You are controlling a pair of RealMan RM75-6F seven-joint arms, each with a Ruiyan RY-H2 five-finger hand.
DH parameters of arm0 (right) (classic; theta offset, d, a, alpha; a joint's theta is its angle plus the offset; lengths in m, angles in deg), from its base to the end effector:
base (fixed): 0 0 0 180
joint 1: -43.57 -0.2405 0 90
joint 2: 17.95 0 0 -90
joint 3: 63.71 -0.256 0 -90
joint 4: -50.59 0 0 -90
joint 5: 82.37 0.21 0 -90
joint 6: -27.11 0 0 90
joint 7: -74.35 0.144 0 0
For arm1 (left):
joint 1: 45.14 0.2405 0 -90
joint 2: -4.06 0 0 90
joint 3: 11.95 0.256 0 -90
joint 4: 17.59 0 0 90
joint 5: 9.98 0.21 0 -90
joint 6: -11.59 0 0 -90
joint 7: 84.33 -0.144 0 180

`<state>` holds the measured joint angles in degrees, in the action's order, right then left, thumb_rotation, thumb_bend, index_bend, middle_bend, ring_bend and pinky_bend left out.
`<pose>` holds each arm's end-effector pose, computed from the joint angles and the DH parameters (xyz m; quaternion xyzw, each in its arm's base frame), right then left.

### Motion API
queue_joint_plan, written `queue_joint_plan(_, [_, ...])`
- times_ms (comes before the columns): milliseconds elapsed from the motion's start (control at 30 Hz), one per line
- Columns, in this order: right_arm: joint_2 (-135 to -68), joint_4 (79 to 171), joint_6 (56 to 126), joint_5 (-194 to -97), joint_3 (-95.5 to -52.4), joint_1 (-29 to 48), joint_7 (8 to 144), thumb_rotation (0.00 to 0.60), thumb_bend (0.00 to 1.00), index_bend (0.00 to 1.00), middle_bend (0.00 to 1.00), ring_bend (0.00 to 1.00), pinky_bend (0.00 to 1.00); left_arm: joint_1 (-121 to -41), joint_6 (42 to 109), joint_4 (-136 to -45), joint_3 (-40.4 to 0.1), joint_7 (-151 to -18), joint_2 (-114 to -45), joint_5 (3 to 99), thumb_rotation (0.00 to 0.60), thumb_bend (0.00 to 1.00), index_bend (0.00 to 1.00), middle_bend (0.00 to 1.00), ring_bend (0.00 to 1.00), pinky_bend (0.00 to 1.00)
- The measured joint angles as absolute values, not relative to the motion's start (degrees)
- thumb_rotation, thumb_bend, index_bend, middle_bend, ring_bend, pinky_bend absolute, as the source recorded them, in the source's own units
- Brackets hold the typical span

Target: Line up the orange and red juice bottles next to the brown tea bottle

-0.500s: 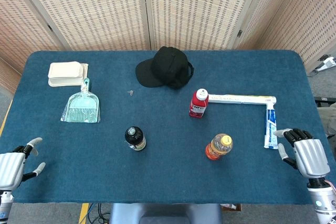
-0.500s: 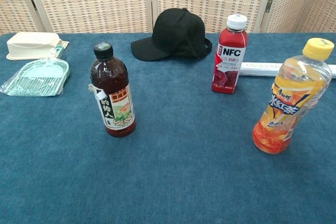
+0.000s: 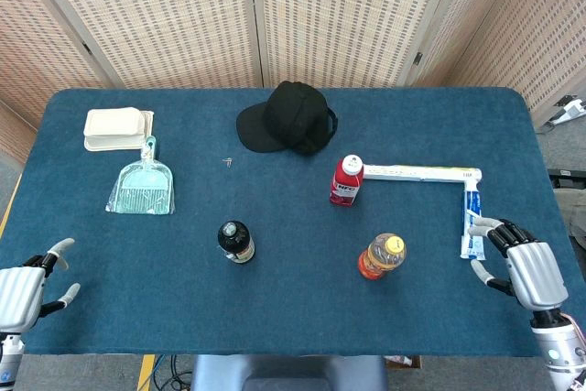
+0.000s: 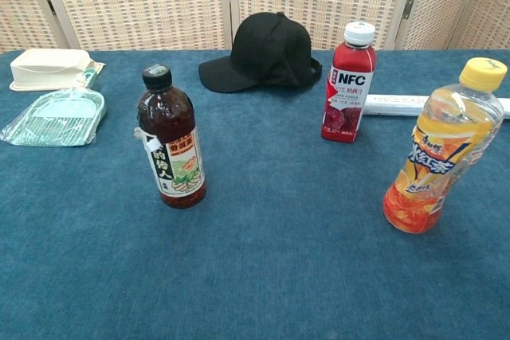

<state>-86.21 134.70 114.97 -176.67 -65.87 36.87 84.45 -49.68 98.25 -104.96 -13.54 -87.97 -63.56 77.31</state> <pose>-0.3062 -0.1885 0.1447 0.6158 -0.3705 0.4593 0.5221 -0.3208 0.1755 0.1467 -0.6140 -0.3558 -0.3667 0.6016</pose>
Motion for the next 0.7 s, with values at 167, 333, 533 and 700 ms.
queue_joint_plan(167, [-86.84,134.22,112.48,-177.76,-65.01,35.18,87.57,0.6,0.14,0.18,0.16,0.14,0.37,-49.35,98.43,-104.98,-13.56,-87.37,-63.19,76.91,0.6,0.21,0.38,0.48,0.48,0.71])
queue_joint_plan(333, [-88.29,134.02,110.83,-178.74,-64.54,33.49,90.8,0.6,0.13,0.17,0.16,0.14,0.37,-48.96,99.08,-105.19,-13.81,-86.33,-62.54,76.67,0.6,0.21,0.38,0.48,0.48,0.71])
queue_joint_plan(533, [-90.57,133.85,109.26,-180.62,-63.96,31.09,94.01,0.6,0.12,0.17,0.16,0.14,0.37,-48.81,99.56,-105.31,-13.83,-85.88,-62.2,77.09,0.6,0.21,0.37,0.44,0.45,0.68])
queue_joint_plan(700, [-91.53,134.15,107.69,-180.98,-63.64,29.62,95.17,0.6,0.12,0.17,0.16,0.14,0.37,-48.74,99.48,-105.69,-13.7,-85.21,-61.52,77.31,0.6,0.21,0.33,0.34,0.35,0.56])
